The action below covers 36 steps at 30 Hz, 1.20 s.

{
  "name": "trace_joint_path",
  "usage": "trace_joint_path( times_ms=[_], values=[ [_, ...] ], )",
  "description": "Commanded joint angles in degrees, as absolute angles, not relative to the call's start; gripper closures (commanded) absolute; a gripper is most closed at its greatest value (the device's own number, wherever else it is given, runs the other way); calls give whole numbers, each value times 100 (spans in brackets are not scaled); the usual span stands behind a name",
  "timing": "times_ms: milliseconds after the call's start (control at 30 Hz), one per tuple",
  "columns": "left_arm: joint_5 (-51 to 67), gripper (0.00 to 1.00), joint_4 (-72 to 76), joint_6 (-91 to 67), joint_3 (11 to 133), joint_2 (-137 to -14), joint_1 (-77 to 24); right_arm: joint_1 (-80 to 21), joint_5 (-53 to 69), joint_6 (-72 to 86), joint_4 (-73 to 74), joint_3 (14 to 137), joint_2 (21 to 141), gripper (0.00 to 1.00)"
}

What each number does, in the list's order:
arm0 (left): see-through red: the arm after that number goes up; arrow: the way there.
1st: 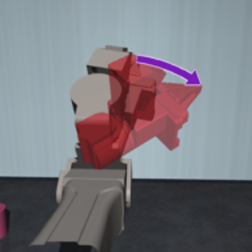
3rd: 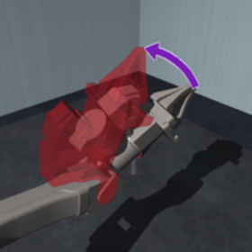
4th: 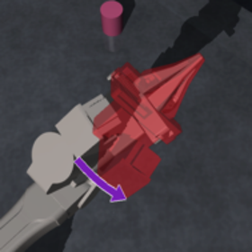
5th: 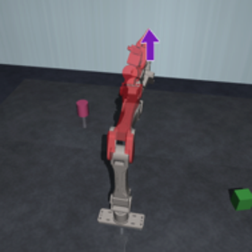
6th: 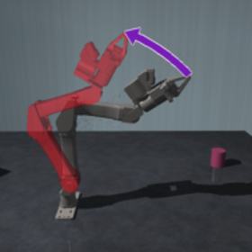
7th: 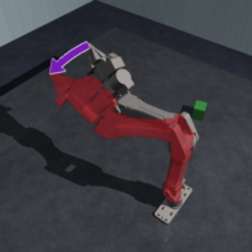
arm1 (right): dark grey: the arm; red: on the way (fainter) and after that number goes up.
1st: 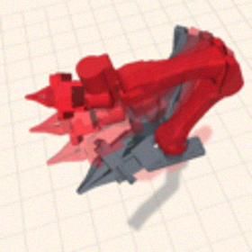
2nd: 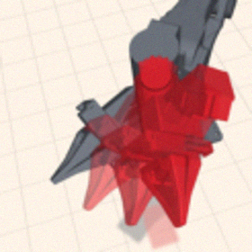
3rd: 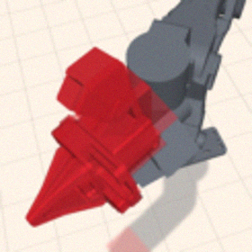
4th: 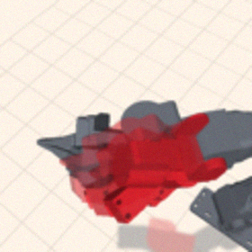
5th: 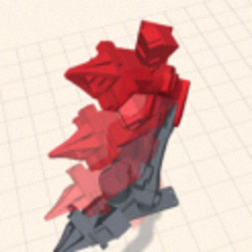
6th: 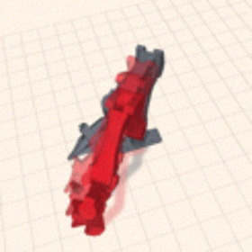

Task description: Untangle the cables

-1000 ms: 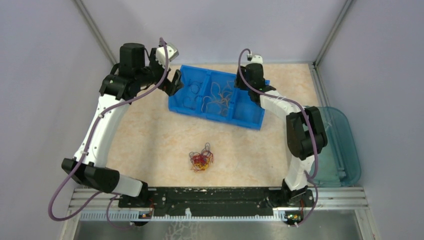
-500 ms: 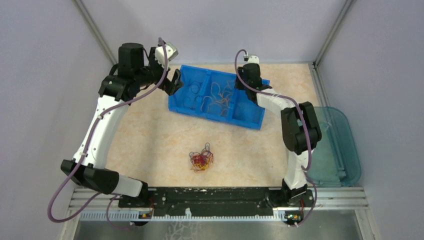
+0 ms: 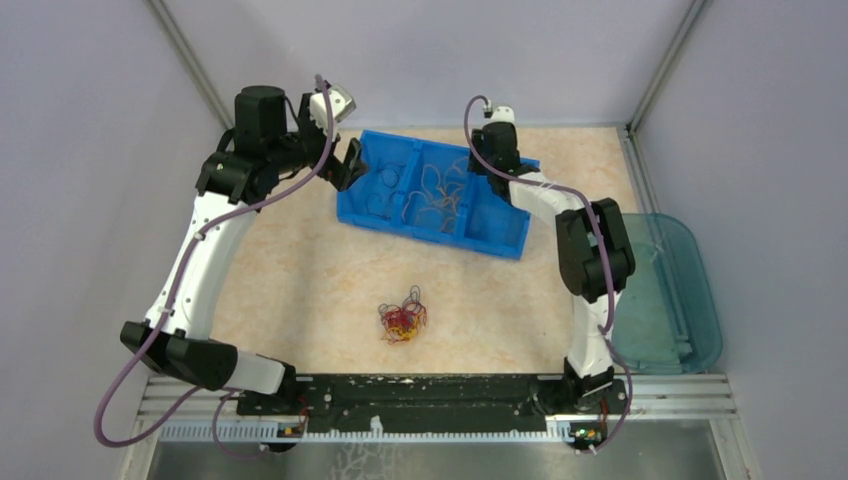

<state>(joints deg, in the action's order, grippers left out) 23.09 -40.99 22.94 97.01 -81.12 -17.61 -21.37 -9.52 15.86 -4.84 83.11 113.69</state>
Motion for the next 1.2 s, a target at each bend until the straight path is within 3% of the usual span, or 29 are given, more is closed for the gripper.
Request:
trace_joint_path(
  times_ms=[0,267,533,1167],
  values=[
    [2505,0,-3916,2184,9661,-7962,-1740,-2179,-1110,1291,-808,8669,11365,62],
    [2488,0,-3920,2196,9635,-7925,-1740,-2215,-1107,1028,-801,8913,11440,65],
    [2459,0,-3879,2221,9556,-7866,-1731,-2232,-934,1053,-713,9018,11600,78],
    [2430,0,-3825,2259,9492,-7771,-1690,-2632,-828,1057,-405,9467,12128,84]
  ],
)
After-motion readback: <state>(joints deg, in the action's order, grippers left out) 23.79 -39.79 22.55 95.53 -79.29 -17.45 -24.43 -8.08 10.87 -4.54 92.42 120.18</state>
